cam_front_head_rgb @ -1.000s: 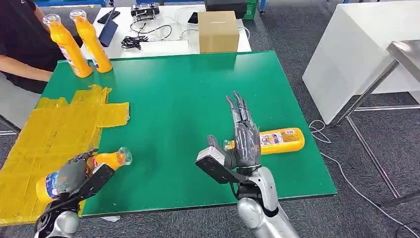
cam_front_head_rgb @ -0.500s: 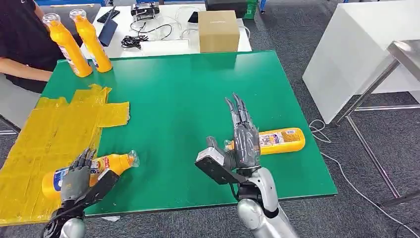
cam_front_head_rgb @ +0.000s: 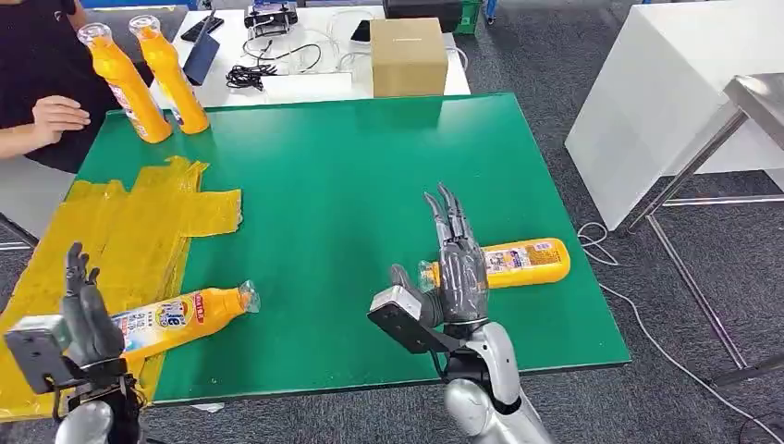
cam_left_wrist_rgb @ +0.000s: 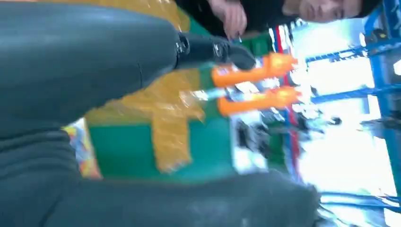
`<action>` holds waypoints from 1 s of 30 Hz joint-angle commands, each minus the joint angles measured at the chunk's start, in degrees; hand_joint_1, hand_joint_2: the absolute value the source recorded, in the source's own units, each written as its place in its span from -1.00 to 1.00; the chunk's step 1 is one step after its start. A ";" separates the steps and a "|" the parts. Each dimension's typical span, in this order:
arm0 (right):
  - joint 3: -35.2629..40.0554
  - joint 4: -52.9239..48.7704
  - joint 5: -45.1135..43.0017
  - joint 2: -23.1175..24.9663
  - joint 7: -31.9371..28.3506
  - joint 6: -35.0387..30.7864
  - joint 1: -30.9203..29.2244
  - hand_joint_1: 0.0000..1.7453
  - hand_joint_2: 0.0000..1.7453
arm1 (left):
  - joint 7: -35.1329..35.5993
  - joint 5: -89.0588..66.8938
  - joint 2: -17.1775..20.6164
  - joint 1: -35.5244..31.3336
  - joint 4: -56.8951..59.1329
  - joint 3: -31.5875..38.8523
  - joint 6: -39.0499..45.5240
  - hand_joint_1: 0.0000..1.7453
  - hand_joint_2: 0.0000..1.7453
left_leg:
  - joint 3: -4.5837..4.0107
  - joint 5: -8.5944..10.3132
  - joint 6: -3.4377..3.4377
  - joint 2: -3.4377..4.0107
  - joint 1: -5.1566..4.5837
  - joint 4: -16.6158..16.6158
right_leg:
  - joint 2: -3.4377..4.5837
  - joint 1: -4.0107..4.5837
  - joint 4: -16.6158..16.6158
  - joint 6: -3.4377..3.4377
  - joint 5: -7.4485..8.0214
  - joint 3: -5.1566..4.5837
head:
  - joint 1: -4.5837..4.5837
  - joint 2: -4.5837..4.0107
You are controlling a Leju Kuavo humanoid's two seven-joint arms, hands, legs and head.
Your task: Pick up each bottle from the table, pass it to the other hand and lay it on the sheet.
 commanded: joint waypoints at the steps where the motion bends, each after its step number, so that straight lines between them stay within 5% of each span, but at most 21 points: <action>1: -1.45 -0.08 5.09 -6.78 3.31 0.76 4.06 -1.00 1.00 | 0.55 5.02 -1.28 5.12 -9.98 0.52 -6.94 -1.00 -1.00 | 0.29 -0.17 -0.04 0.05 0.06 -0.01 | 0.05 0.06 -0.12 0.05 -0.10 0.34 | 0.00 0.00; 11: -14.87 -8.48 11.55 -16.74 7.36 6.44 14.16 -1.00 1.00 | 0.76 5.16 -1.88 10.09 -12.80 0.53 -8.63 -1.00 -1.00 | 0.28 -0.36 0.10 -0.22 -0.04 0.10 | -0.23 -0.03 -0.10 0.12 -0.28 0.45 | 0.02 0.00; 24: -18.37 -9.30 11.91 -17.09 7.47 7.22 15.24 -1.00 1.00 | 0.80 5.49 -2.45 10.29 -12.64 1.67 -8.99 -1.00 -1.00 | 0.18 -0.29 0.10 -0.01 -0.11 0.05 | -0.02 -0.03 -0.10 0.08 -0.13 0.22 | 0.00 0.00; 30: -31.39 -6.47 6.46 -21.28 6.86 12.65 15.21 -1.00 1.00 | 0.83 5.74 -2.68 10.88 -12.22 2.27 -10.53 -1.00 -1.00 | 0.14 -0.27 0.16 -0.10 -0.16 0.06 | -0.12 -0.08 -0.08 0.13 -0.15 0.20 | 0.00 0.00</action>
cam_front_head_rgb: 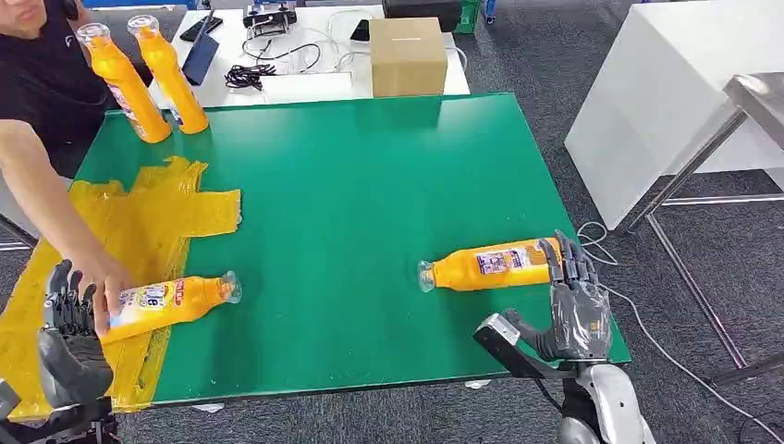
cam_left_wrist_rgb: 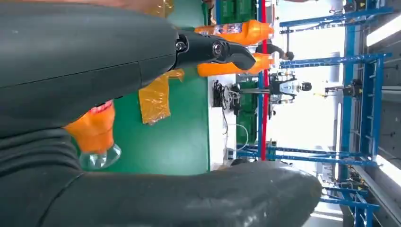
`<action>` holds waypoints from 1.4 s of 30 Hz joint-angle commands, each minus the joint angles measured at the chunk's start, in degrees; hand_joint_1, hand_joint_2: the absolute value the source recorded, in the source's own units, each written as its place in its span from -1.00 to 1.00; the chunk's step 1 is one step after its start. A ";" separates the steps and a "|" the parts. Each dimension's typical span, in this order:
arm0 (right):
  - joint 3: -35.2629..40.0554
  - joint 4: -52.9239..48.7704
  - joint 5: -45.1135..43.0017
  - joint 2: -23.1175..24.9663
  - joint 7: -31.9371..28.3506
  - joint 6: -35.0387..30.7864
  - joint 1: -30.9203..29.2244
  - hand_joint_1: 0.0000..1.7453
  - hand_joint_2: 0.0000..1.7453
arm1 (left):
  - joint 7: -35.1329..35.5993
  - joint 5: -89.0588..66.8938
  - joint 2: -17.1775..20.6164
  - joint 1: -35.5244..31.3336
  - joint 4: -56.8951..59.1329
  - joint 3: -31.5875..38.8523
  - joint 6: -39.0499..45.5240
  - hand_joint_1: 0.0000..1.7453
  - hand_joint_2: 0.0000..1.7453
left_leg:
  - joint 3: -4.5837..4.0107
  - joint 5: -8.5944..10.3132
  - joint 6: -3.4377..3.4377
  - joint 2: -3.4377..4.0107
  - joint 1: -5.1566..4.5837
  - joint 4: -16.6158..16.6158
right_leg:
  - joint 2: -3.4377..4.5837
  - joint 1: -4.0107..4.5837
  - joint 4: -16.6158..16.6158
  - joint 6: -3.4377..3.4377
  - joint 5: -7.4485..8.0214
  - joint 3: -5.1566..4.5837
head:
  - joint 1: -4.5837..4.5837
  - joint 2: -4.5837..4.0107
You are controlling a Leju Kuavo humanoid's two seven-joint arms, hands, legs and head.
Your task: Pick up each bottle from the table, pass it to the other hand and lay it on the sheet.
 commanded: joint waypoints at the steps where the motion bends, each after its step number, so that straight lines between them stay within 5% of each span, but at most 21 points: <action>1: -15.13 4.93 -5.37 -4.28 -2.03 7.15 -1.44 -1.00 1.00 | 0.29 0.41 -0.97 -0.13 1.33 1.81 -1.76 -1.00 -1.00 | 0.23 -0.17 -0.01 -0.08 0.00 0.07 | -0.09 -0.01 -0.04 0.09 -0.15 0.32 | 0.00 0.00; 23: -3.14 29.40 2.13 -2.77 -1.27 10.48 -20.71 -1.00 1.00 | 2.13 2.69 0.62 -5.12 4.87 -1.34 -2.57 -1.00 -1.00 | 0.28 -0.04 0.08 0.20 -0.11 -0.04 | 0.20 -0.09 -0.11 0.04 0.03 0.29 | -0.02 0.00; 42: 4.80 42.37 3.20 -0.97 -1.50 14.48 -29.20 -1.00 1.00 | 2.86 4.83 0.94 -6.73 5.33 -1.89 -2.28 -1.00 -1.00 | 0.24 -0.02 0.08 0.17 -0.12 -0.03 | 0.14 -0.10 -0.08 0.03 0.03 0.27 | -0.02 0.00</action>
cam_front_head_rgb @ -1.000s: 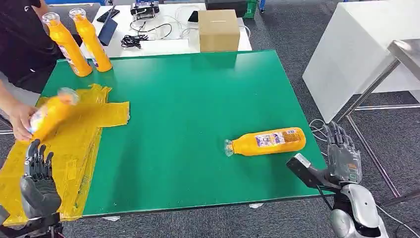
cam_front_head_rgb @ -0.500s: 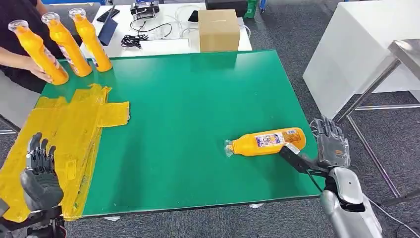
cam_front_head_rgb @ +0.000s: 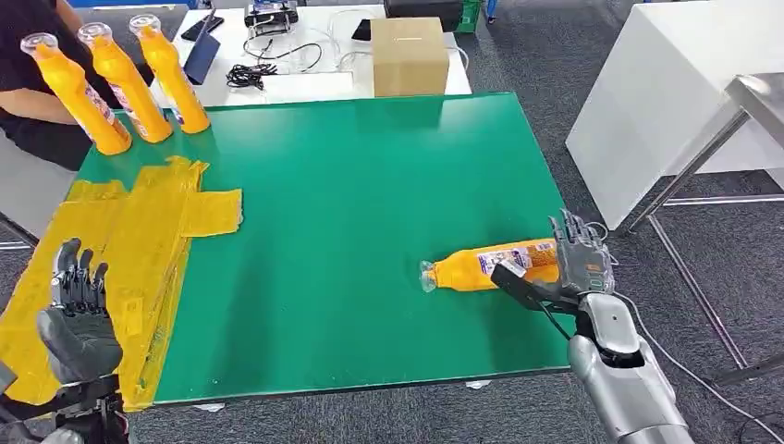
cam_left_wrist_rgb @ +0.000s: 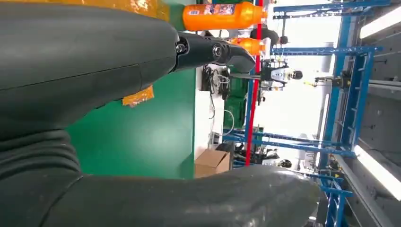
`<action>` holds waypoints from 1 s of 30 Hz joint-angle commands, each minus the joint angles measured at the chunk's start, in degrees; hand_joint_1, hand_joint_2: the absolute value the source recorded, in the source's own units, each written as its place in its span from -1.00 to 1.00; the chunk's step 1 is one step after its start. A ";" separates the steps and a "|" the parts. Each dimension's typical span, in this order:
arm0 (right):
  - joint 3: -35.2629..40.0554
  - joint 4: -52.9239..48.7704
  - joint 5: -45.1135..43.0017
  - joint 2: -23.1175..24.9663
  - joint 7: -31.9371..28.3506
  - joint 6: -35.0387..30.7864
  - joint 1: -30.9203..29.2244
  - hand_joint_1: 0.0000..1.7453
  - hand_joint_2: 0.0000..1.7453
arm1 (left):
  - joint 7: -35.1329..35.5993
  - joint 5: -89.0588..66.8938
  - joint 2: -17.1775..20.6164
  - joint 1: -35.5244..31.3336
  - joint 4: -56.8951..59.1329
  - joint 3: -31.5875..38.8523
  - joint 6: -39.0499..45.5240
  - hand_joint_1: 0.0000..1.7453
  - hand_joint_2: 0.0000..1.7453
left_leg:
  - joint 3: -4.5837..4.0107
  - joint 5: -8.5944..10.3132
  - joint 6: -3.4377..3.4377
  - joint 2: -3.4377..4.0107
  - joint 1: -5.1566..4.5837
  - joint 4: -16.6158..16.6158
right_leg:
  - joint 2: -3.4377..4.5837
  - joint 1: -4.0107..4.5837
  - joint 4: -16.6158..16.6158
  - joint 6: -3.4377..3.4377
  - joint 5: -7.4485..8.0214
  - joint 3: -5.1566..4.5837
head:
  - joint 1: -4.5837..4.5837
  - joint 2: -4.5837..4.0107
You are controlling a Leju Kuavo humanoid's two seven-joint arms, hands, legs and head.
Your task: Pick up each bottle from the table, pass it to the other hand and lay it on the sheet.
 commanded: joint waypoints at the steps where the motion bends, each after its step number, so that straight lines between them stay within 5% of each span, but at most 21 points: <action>1: 6.86 14.04 0.31 1.66 -0.29 4.01 -7.95 -1.00 1.00 | 0.63 1.34 1.32 -2.32 3.74 -0.86 0.33 -1.00 -1.00 | 0.30 -0.10 -0.10 0.23 0.08 -0.04 | 0.24 0.07 -0.12 0.00 0.01 0.27 | 0.02 0.00; 13: 8.80 17.47 -0.58 1.15 -1.05 6.42 -9.84 -1.00 1.00 | 0.62 2.03 1.50 -2.50 3.95 -0.79 0.38 -1.00 -1.00 | 0.20 -0.04 -0.05 0.09 0.03 -0.03 | 0.08 0.02 -0.06 0.00 -0.03 0.19 | 0.02 0.00; 18: 13.66 26.99 -1.79 0.77 -3.05 10.69 -15.26 -1.00 1.00 | 0.62 3.36 2.10 -3.22 5.04 -1.22 0.21 -1.00 -1.00 | 0.29 -0.08 -0.08 0.19 0.07 0.00 | 0.17 0.06 -0.08 0.00 -0.01 0.29 | 0.00 0.00; 19: 14.54 28.90 -1.89 0.82 -3.43 11.10 -16.32 -0.92 1.00 | 0.61 3.62 2.20 -3.41 5.32 -1.32 0.17 -1.00 -1.00 | 0.23 -0.03 -0.05 0.17 0.05 -0.02 | 0.17 0.04 -0.08 0.00 0.02 0.20 | 0.00 0.00; 20: 15.13 30.38 -2.02 0.92 -3.93 11.23 -17.09 0.00 1.00 | 0.58 3.79 2.28 -3.49 5.49 -1.42 0.14 -1.00 -1.00 | 0.18 0.00 -0.03 0.13 0.03 -0.03 | 0.12 0.03 -0.07 0.00 0.03 0.15 | 0.02 0.00; 21: 15.79 32.09 -2.15 1.07 -4.29 11.43 -17.96 0.64 1.00 | 0.54 4.02 2.37 -3.63 5.69 -1.54 0.10 -1.00 -1.00 | 0.28 -0.01 -0.06 0.14 0.05 -0.04 | 0.13 0.05 -0.10 0.00 0.03 0.24 | 0.02 0.00; 22: 16.15 32.84 -2.26 1.11 -4.48 11.41 -18.34 0.88 1.00 | 0.52 4.16 2.43 -3.67 5.76 -1.60 0.07 -1.00 -1.00 | 0.27 0.00 -0.04 0.11 0.04 -0.04 | 0.08 0.04 -0.09 -0.01 0.03 0.22 | 0.02 0.00; 30: 16.77 34.40 -2.49 1.12 -5.01 11.29 -18.73 1.00 1.00 | 0.45 4.62 2.50 -3.70 5.75 -1.72 0.03 -1.00 -1.00 | 0.42 0.03 -0.01 0.01 0.06 -0.04 | -0.02 0.05 -0.11 0.01 0.01 0.41 | 0.02 0.00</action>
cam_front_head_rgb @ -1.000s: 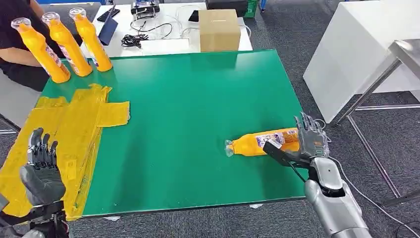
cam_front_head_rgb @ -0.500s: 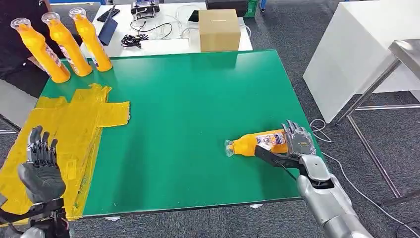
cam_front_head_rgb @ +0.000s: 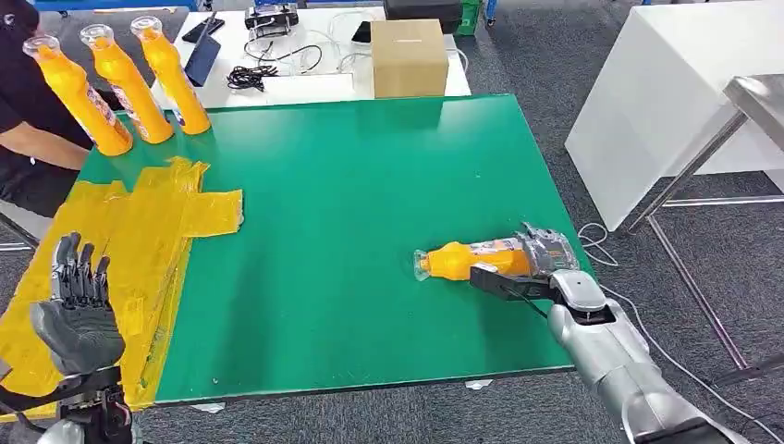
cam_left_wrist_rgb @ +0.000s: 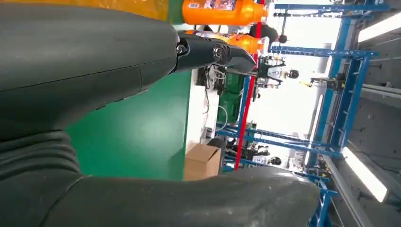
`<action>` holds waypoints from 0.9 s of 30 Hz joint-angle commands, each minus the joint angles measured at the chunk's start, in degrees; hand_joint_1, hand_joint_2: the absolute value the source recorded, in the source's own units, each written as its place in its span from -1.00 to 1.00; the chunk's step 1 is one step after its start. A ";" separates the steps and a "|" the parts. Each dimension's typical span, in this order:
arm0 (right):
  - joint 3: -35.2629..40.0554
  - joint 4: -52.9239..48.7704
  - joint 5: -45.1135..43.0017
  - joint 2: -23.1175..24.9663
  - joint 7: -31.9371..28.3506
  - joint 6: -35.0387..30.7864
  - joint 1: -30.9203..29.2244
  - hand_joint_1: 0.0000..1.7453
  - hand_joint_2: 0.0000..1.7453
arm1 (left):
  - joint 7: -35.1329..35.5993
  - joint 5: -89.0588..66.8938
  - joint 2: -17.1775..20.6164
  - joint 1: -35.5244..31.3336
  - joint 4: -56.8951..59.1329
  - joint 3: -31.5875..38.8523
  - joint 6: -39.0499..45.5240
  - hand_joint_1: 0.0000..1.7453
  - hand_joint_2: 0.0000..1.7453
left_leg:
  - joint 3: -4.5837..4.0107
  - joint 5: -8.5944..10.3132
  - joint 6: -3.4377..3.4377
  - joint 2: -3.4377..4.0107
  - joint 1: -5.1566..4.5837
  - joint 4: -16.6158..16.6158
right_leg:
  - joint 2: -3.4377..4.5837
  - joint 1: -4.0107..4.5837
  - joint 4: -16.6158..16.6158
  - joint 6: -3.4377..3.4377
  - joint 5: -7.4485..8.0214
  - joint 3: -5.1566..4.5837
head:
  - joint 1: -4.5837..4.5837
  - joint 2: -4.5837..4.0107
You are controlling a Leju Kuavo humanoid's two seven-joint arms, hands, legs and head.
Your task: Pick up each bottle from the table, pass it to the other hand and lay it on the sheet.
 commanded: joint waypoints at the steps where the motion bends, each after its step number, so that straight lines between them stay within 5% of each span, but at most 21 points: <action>1: 4.42 9.29 -0.35 0.77 -0.55 1.00 -2.44 1.00 1.00 | 0.03 0.34 1.82 -1.91 3.91 -1.09 0.00 -1.00 -1.00 | 0.21 -0.05 -0.08 -0.05 0.07 -0.07 | -0.04 0.06 -0.13 -0.01 -0.03 0.25 | 0.00 0.00; 27: 6.77 11.63 -1.25 0.63 -1.65 1.80 -3.21 1.00 1.00 | 0.02 1.38 2.29 -1.99 4.18 -1.53 -0.21 -1.00 -1.00 | 0.25 -0.03 -0.06 -0.07 0.06 -0.06 | -0.07 0.05 -0.13 -0.01 -0.02 0.30 | 0.00 0.00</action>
